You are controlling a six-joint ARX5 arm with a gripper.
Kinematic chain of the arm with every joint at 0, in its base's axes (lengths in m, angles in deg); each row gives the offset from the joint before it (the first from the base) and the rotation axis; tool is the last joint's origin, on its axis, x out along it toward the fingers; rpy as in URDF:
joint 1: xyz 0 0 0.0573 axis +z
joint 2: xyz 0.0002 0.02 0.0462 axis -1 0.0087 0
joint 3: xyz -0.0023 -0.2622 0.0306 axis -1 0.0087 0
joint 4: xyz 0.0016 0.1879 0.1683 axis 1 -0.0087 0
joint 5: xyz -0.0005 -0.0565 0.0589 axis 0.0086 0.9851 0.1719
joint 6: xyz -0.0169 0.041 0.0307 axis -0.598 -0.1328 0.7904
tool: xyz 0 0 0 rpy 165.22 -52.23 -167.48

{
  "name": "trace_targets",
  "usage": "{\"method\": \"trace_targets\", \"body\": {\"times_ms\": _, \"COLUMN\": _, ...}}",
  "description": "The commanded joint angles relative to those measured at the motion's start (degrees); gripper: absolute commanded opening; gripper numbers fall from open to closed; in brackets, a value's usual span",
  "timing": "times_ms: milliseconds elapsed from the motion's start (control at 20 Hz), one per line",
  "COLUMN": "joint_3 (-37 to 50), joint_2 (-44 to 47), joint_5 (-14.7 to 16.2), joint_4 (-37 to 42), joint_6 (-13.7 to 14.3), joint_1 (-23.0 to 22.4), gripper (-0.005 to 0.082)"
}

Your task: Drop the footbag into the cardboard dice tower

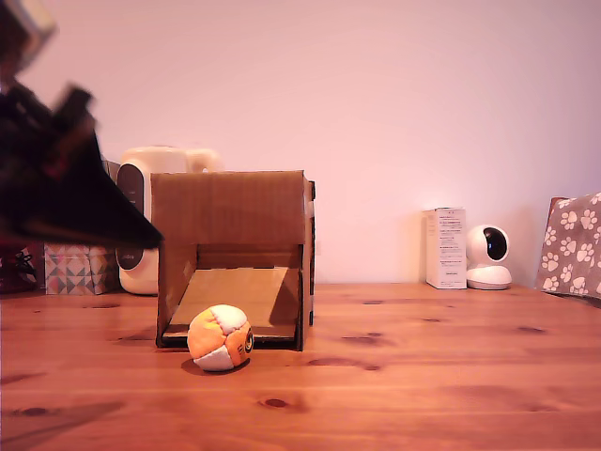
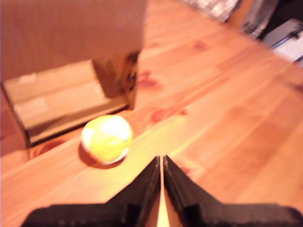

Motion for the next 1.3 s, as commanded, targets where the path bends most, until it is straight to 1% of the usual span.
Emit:
{"method": "trace_targets", "body": {"times_ms": 0, "joint_3": 0.2, "joint_2": 2.6, "joint_5": 0.0, "joint_4": 3.2, "joint_6": 0.2, "joint_1": 0.0, "gripper": -0.0024}}
{"method": "trace_targets", "body": {"times_ms": 50, "joint_3": 0.2, "joint_2": 4.3, "joint_5": 0.0, "joint_4": 5.3, "joint_6": 0.2, "joint_1": 0.0, "gripper": -0.0012}}
{"method": "trace_targets", "body": {"times_ms": 100, "joint_3": 0.1, "joint_2": 5.9, "joint_5": 0.0, "joint_4": 7.1, "joint_6": 0.2, "joint_1": 0.0, "gripper": 0.0046}}
{"method": "trace_targets", "body": {"times_ms": 150, "joint_3": 0.1, "joint_2": 7.3, "joint_5": 0.0, "joint_4": 8.9, "joint_6": 0.2, "joint_1": 0.0, "gripper": 0.0202}}
{"method": "trace_targets", "body": {"times_ms": 250, "joint_3": -0.3, "joint_2": 10.2, "joint_5": -0.5, "joint_4": 12.9, "joint_6": 0.2, "joint_1": 0.0, "gripper": 0.0714}}
{"method": "trace_targets", "body": {"times_ms": 300, "joint_3": -0.9, "joint_2": 11.5, "joint_5": -2.1, "joint_4": 13.0, "joint_6": 0.3, "joint_1": 0.0, "gripper": 0.0783}}
{"method": "trace_targets", "body": {"times_ms": 350, "joint_3": -1.5, "joint_2": 12.7, "joint_5": -3.3, "joint_4": 13.0, "joint_6": 0.3, "joint_1": 0.1, "gripper": 0.0743}}
{"method": "trace_targets", "body": {"times_ms": 450, "joint_3": -3.1, "joint_2": 15.3, "joint_5": -4.5, "joint_4": 13.4, "joint_6": 0.5, "joint_1": 0.1, "gripper": 0.0742}}
{"method": "trace_targets", "body": {"times_ms": 550, "joint_3": -5.0, "joint_2": 18.3, "joint_5": -5.2, "joint_4": 14.2, "joint_6": 1.9, "joint_1": 0.1, "gripper": 0.0742}}
{"method": "trace_targets", "body": {"times_ms": 700, "joint_3": -8.2, "joint_2": 24.1, "joint_5": -5.2, "joint_4": 14.3, "joint_6": 2.7, "joint_1": 0.1, "gripper": 0.0742}}
{"method": "trace_targets", "body": {"times_ms": 900, "joint_3": -12.5, "joint_2": 32.5, "joint_5": -5.3, "joint_4": 14.3, "joint_6": 3.0, "joint_1": 0.2, "gripper": 0.0742}}
{"method": "trace_targets", "body": {"times_ms": 1050, "joint_3": -15.1, "joint_2": 37.0, "joint_5": -6.7, "joint_4": 14.3, "joint_6": 3.3, "joint_1": 0.2, "gripper": 0.0742}}
{"method": "trace_targets", "body": {"times_ms": 1150, "joint_3": -16.0, "joint_2": 38.8, "joint_5": -7.0, "joint_4": 14.2, "joint_6": 3.4, "joint_1": 0.2, "gripper": 0.0741}}
{"method": "trace_targets", "body": {"times_ms": 1200, "joint_3": -16.2, "joint_2": 39.2, "joint_5": -7.0, "joint_4": 13.9, "joint_6": 3.4, "joint_1": 0.2, "gripper": 0.0712}}
{"method": "trace_targets", "body": {"times_ms": 1250, "joint_3": -16.2, "joint_2": 39.5, "joint_5": -7.0, "joint_4": 13.6, "joint_6": 3.4, "joint_1": 0.2, "gripper": 0.0634}}
